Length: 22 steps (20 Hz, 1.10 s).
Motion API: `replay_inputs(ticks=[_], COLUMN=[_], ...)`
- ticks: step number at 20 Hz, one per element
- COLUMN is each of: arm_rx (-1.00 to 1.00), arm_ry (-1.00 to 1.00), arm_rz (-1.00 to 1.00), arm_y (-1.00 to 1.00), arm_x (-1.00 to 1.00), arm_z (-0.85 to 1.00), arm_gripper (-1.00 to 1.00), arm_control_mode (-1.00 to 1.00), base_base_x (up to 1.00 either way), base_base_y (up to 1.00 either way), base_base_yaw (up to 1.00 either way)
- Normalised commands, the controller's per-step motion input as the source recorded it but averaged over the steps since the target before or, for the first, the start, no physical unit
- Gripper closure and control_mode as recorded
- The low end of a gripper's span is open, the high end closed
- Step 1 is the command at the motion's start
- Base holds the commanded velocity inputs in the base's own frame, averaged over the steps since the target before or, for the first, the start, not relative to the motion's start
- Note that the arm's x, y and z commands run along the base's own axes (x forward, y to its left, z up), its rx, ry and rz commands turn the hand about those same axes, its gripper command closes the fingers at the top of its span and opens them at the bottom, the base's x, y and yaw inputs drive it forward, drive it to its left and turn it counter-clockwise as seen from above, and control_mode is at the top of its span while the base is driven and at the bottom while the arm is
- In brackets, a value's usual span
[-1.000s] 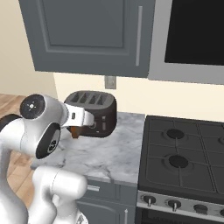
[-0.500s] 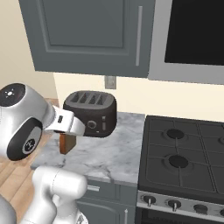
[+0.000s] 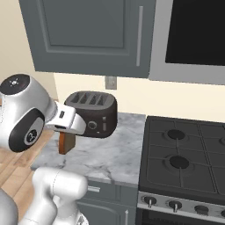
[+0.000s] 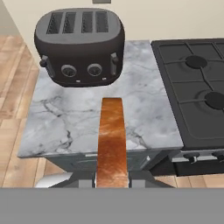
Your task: Start the toaster. Once the lever pops up, take the bread to the plate on the dining counter.
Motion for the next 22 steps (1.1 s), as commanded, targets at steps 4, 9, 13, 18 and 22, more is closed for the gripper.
replay_inputs(ticks=[4, 9, 13, 18, 22], arm_rx=[0.0, 0.0, 0.0, 0.0, 0.0], arm_ry=[0.05, 0.0, 0.0, 0.0, 0.0], arm_rz=[0.0, 0.0, 0.0, 0.0, 0.0], arm_y=[0.0, 0.0, 0.0, 0.0, 0.0], arm_x=[0.0, -0.02, -0.05, 0.0, 0.0], arm_z=[0.0, 0.0, 0.0, 0.0, 0.0], arm_gripper=[1.0, 1.0, 1.0, 1.0, 1.0], arm_control_mode=[-1.0, -1.0, 1.0, 1.0, 1.0], base_base_x=[0.0, 0.0, -0.55, -1.0, -0.38], base_base_y=[0.0, 0.0, -0.06, -0.06, 0.0], base_base_yaw=[0.0, 0.0, 0.02, 0.29, 0.87])
